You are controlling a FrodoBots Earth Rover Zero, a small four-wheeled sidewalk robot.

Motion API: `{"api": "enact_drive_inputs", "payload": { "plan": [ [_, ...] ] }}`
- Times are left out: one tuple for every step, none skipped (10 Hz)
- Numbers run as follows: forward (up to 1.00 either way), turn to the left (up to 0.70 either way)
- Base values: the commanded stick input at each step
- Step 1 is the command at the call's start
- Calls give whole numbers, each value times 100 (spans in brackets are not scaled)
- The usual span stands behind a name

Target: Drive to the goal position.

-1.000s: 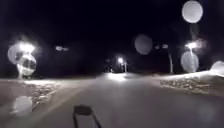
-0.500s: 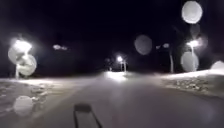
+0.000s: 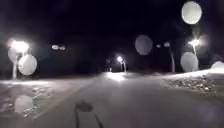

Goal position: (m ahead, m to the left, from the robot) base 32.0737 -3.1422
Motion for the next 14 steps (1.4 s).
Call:
{"api": "enact_drive_inputs", "payload": {
  "plan": [
    [100, 9],
    [100, 7],
    [100, 7],
    [100, 7],
    [100, 10],
    [100, 10],
    [100, 7],
    [100, 6],
    [100, 5],
    [100, 5],
    [100, 5],
    [100, 5],
    [100, 5],
    [100, 5]
  ]
}}
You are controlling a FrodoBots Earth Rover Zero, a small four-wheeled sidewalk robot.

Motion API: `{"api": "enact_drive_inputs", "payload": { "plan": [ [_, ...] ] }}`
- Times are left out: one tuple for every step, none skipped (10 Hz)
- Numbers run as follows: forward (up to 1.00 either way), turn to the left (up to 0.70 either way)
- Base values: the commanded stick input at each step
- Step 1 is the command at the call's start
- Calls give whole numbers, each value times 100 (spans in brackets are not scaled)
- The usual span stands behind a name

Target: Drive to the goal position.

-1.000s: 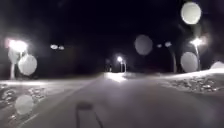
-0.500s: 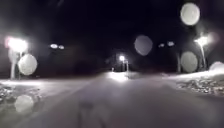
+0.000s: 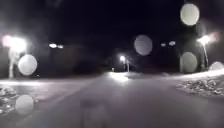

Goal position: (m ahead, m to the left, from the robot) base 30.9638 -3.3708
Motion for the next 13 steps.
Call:
{"api": "enact_drive_inputs", "payload": {
  "plan": [
    [100, 5],
    [100, 5],
    [100, 5],
    [100, 5],
    [100, 4],
    [100, 5],
    [100, 5],
    [100, 5],
    [100, 5],
    [100, 5],
    [100, 9],
    [100, 12],
    [100, 12]
  ]
}}
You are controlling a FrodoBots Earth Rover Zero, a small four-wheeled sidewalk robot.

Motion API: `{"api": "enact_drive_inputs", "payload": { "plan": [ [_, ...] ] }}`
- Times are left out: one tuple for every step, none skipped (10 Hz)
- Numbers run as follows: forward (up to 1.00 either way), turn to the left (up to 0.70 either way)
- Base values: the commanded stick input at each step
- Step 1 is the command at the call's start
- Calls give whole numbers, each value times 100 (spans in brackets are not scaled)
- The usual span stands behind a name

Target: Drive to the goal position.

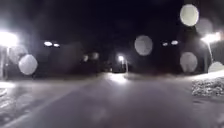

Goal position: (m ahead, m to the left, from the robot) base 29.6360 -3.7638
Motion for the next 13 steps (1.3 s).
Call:
{"api": "enact_drive_inputs", "payload": {
  "plan": [
    [100, 12],
    [100, 13],
    [100, 11],
    [100, 10],
    [100, 8],
    [100, 6],
    [100, 5],
    [100, 5],
    [100, 5],
    [100, 5],
    [100, 5],
    [100, 5],
    [100, 5]
  ]
}}
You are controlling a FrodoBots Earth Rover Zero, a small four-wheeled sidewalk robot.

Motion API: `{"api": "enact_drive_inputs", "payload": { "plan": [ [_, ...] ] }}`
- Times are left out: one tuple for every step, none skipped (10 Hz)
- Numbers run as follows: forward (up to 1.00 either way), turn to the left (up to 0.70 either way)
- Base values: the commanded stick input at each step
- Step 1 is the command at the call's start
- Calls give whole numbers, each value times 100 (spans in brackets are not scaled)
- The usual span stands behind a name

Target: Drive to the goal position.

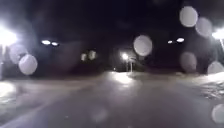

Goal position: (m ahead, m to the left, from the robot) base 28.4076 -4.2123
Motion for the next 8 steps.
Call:
{"api": "enact_drive_inputs", "payload": {
  "plan": [
    [100, 5],
    [100, 5],
    [100, 5],
    [100, 5],
    [100, 3],
    [100, 1],
    [100, 0],
    [100, 0]
  ]
}}
